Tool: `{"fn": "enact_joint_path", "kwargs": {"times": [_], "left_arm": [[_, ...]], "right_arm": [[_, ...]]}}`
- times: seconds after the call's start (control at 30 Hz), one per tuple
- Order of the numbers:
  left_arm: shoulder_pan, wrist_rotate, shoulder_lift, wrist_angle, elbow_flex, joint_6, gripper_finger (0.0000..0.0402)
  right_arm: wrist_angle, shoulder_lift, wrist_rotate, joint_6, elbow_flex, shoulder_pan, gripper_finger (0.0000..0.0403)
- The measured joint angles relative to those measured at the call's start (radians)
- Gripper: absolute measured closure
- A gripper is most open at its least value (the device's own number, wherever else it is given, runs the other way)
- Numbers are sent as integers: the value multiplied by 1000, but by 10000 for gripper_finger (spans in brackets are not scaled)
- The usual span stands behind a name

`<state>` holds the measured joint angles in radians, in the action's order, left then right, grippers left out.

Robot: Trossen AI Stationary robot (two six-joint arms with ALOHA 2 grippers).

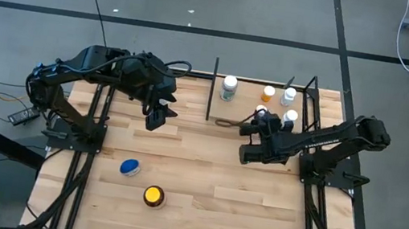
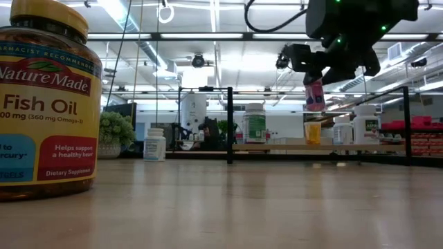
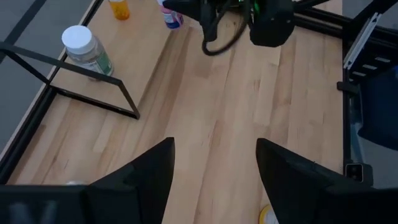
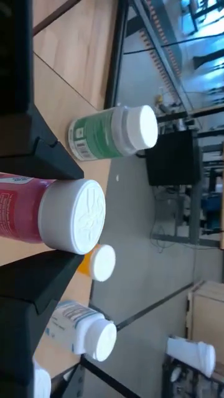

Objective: Pick and place medicine bottles onto shelf by color
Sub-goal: Put the pink pill bottle on the shelf

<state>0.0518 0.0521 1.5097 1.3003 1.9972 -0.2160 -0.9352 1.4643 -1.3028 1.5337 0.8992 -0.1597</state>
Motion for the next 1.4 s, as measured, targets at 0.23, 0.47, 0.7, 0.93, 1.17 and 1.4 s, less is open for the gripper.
{"fn": "enact_joint_path", "kwargs": {"times": [0.23, 0.47, 0.7, 0.93, 1.17, 1.4], "left_arm": [[0, 29, 0, 0, 0, 50, 171], [2, 68, -1, -26, -43, 71, 171], [1, 68, 0, -26, -60, 66, 171], [1, 68, 0, -26, -60, 63, 171], [1, 68, 0, -26, -60, 62, 171], [1, 85, 0, -26, -60, 63, 171]], "right_arm": [[93, 0, -53, -46, -58, -14, 226], [277, 0, -89, -71, -194, -4, 226], [286, 0, -84, -109, -238, 69, 224], [390, 0, -49, -100, -301, 95, 222], [398, 0, -49, -115, -303, 115, 221], [413, 0, -47, -132, -303, 167, 221]]}}
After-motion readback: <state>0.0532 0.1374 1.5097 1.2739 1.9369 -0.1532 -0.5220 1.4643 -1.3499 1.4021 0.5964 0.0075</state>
